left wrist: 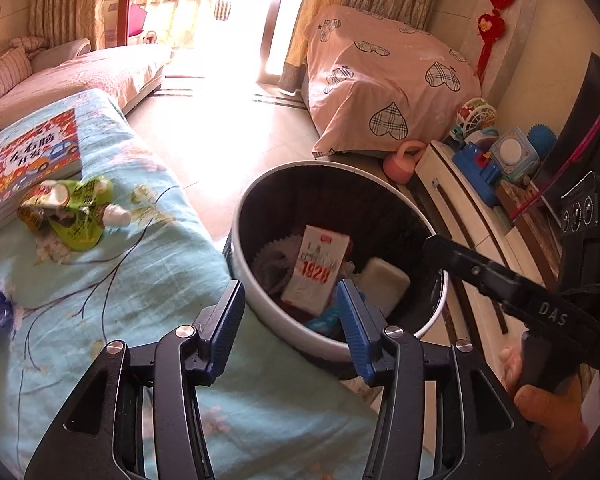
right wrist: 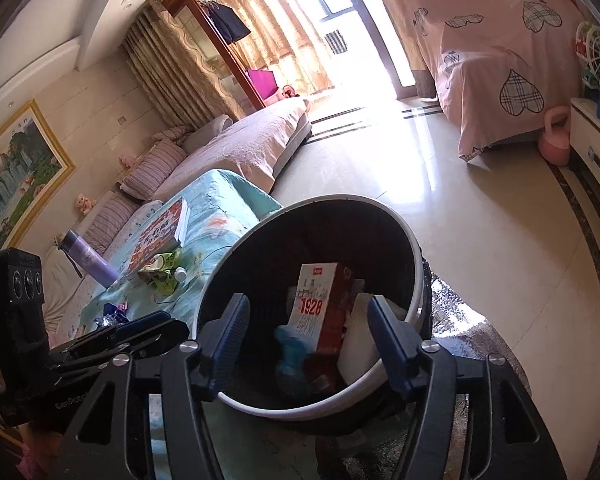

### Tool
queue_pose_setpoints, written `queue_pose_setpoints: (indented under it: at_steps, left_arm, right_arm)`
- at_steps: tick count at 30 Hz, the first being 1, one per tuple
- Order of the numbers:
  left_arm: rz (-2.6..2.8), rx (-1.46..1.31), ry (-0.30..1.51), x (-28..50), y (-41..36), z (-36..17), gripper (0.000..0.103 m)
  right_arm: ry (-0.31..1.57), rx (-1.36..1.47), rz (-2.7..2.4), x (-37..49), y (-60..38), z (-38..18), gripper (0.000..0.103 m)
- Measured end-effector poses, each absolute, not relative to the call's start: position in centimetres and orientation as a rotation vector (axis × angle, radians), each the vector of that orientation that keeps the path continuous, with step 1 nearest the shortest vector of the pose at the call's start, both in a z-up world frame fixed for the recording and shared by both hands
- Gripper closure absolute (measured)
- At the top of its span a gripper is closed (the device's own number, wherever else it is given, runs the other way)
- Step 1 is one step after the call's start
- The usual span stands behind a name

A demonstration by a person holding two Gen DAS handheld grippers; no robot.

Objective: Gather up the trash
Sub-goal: 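Open both grippers to drop the brush and carton into the bin, then move both open grippers back over the bed toward the blue plastic bag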

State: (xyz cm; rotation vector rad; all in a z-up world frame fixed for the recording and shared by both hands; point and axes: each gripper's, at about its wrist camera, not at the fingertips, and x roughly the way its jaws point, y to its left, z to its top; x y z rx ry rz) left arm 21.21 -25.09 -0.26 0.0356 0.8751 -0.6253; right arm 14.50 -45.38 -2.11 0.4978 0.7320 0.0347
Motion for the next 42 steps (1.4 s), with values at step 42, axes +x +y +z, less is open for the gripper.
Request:
queue_pose_setpoints:
  at_steps: [42]
  left_arm:
    - [-0.185,-0.193,0.899,19.0,4.1,-4.5,0.052]
  right_arm:
    - [0.819,0.360,0.453,18.8,-20.6,-4.0,0.009]
